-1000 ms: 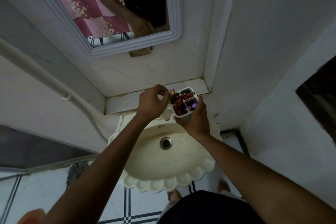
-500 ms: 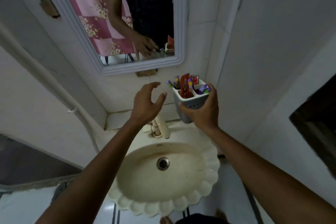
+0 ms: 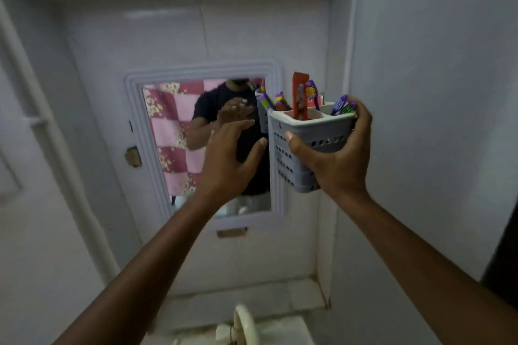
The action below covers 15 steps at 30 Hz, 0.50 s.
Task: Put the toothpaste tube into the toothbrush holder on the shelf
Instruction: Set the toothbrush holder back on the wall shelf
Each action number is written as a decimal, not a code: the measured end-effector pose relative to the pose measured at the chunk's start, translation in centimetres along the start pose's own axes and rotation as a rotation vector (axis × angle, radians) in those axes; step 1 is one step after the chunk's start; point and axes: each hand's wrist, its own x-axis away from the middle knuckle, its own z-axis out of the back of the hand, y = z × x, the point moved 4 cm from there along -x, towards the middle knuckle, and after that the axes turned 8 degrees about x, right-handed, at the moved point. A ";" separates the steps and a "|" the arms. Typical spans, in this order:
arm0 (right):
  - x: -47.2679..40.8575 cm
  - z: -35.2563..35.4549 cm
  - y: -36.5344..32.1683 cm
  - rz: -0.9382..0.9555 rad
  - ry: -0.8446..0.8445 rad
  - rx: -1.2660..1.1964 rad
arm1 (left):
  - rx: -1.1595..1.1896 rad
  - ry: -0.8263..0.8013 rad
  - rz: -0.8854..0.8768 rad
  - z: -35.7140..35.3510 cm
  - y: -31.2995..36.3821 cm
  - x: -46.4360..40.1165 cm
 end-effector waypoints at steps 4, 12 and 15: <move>-6.4 0.5 -5.1 0.081 0.091 -0.047 | -0.063 0.082 -0.130 3.0 3.6 -6.3; -15.9 1.6 -13.3 0.143 0.183 -0.043 | -0.261 0.343 -0.335 7.8 9.0 -16.5; -18.2 1.7 -15.1 0.137 0.207 -0.032 | -0.325 0.415 -0.327 8.6 9.1 -19.8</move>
